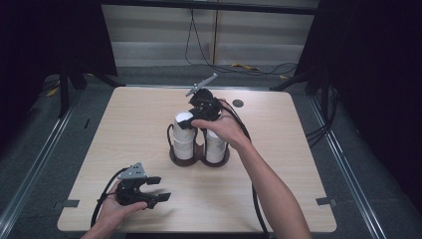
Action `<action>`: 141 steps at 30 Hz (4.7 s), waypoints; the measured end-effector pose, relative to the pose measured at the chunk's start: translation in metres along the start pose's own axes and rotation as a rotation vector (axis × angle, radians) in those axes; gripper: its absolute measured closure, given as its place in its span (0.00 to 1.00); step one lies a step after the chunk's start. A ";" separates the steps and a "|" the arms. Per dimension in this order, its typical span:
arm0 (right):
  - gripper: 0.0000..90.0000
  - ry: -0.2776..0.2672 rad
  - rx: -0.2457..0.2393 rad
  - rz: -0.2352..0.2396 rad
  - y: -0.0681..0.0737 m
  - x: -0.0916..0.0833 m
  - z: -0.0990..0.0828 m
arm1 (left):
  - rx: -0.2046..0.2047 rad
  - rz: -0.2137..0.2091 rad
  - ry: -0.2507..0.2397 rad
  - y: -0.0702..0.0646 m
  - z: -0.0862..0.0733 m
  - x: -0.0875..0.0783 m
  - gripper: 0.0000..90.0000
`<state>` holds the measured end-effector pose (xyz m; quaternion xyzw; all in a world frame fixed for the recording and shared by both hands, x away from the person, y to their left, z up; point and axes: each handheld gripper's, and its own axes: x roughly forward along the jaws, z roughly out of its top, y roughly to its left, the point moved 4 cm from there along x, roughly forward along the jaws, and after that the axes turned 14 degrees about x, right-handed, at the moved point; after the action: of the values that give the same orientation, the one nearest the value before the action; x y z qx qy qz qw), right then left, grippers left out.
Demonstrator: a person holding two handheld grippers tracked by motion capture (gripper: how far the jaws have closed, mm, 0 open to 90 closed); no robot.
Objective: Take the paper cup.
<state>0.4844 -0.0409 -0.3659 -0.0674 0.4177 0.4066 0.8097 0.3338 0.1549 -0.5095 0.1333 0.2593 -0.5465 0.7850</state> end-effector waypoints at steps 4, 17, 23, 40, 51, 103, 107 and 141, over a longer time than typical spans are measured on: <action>0.42 -0.007 0.005 -0.003 0.000 -0.004 0.000 | -0.001 -0.002 -0.001 0.000 0.000 0.001 0.29; 0.42 -0.061 0.006 0.002 0.003 -0.022 0.003 | -0.001 0.011 -0.005 0.000 0.000 0.001 0.29; 0.42 -0.070 0.015 0.005 0.001 -0.025 0.004 | -0.006 0.006 -0.017 0.002 0.001 0.000 0.27; 0.42 -0.177 0.026 0.045 0.002 -0.053 0.009 | -0.006 0.018 -0.034 0.003 0.001 -0.001 0.25; 0.43 -0.188 0.032 0.050 0.001 -0.062 0.002 | 0.009 0.023 -0.059 0.004 0.005 0.000 0.25; 0.43 -0.304 0.104 0.227 0.036 -0.073 -0.100 | 0.076 -0.003 -0.187 0.005 0.074 0.013 0.18; 0.43 -0.314 0.119 0.241 0.035 -0.073 -0.108 | 0.088 0.000 -0.201 0.004 0.078 0.013 0.18; 0.43 -0.325 0.228 0.336 0.029 -0.043 -0.153 | 0.168 -0.033 -0.191 -0.003 0.072 0.027 0.17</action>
<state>0.3545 -0.1166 -0.4257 0.1608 0.3309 0.4909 0.7897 0.3570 0.0973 -0.4642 0.1416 0.1390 -0.5892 0.7833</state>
